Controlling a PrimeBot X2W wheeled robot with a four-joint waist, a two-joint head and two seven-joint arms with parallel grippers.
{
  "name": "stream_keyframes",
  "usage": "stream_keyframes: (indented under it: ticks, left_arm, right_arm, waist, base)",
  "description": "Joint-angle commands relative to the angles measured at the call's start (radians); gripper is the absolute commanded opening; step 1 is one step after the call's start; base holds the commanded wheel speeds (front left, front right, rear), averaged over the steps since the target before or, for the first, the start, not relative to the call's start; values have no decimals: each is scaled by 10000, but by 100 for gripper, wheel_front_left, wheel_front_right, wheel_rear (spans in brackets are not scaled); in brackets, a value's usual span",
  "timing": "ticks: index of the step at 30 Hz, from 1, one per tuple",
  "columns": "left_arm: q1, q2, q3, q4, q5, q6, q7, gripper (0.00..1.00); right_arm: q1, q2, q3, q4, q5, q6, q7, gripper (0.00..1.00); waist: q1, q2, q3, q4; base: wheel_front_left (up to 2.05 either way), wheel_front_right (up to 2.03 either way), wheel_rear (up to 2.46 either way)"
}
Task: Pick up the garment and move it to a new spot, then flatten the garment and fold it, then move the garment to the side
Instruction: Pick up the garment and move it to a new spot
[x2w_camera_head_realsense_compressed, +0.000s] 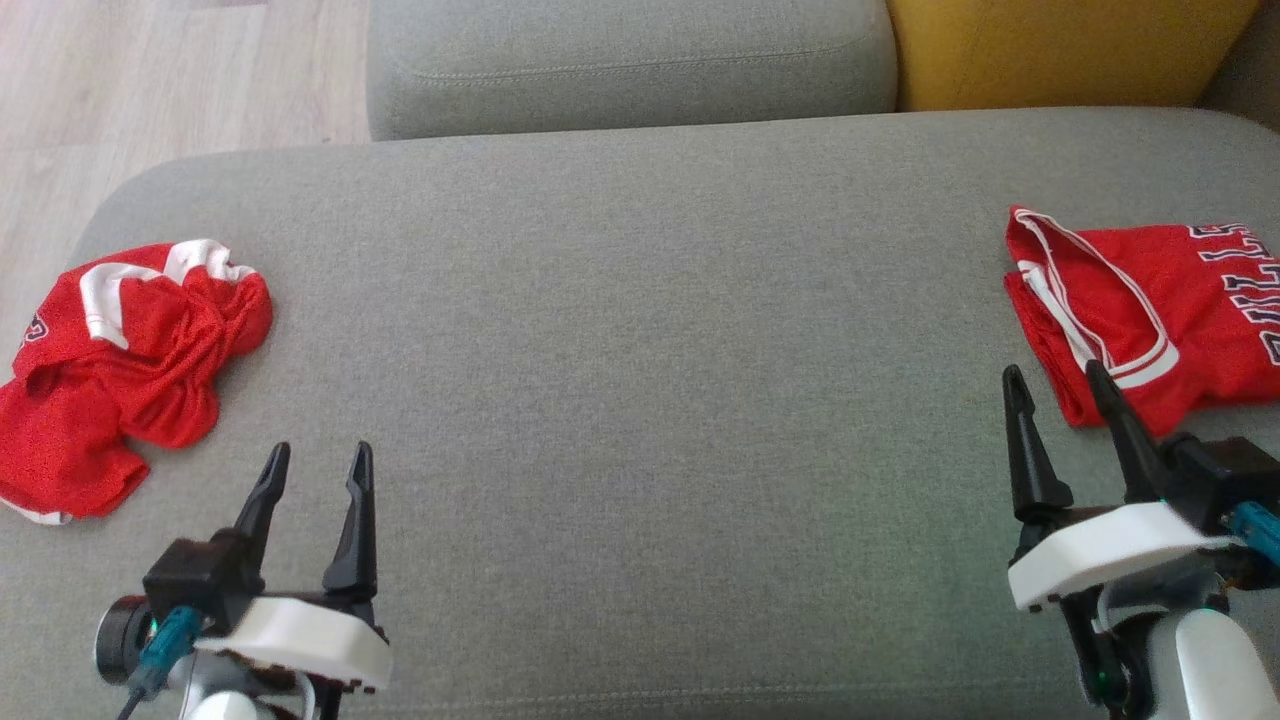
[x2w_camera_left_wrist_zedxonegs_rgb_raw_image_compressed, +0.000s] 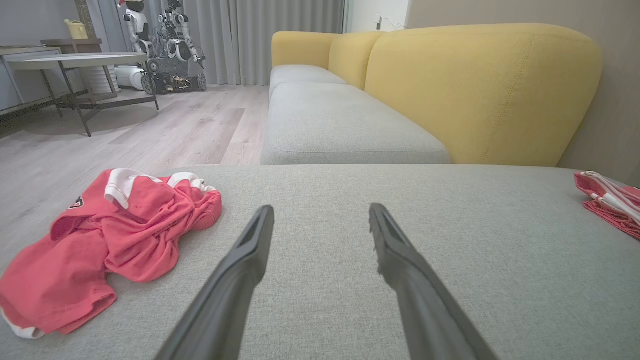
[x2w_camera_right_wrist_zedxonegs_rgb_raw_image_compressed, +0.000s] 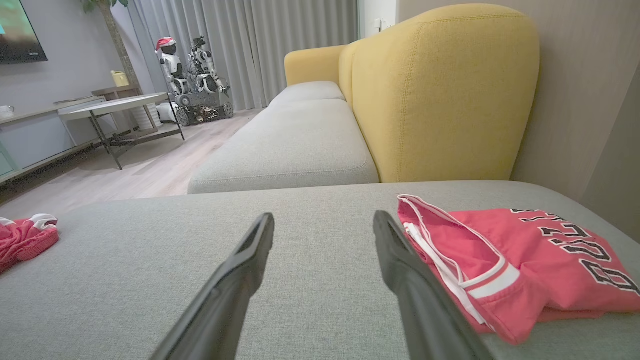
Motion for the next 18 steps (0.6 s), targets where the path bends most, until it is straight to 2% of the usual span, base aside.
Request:
stream_keyframes:
  ticks: [1, 9, 18]
  left_arm:
    - [-430, 252, 361, -340, -13, 88, -12, 100]
    - [-459, 200, 424, -440, -65, 235, -11, 100]
    - [-841, 103, 292, -446, 17, 155, -50, 100]
  right_arm:
    - [-180, -26, 203, -403, 16, -7, 11, 100]
    - [-47, -23, 118, -513, -3, -7, 49, 100]
    - [43, -22, 157, -895, 6, -7, 182, 100]
  waist:
    - [0, 0, 0, 23]
    - [0, 0, -65, 440]
    - [0, 0, -122, 2090]
  base:
    - [0, 0, 0]
    - [0, 0, 0]
    - [0, 0, 0]
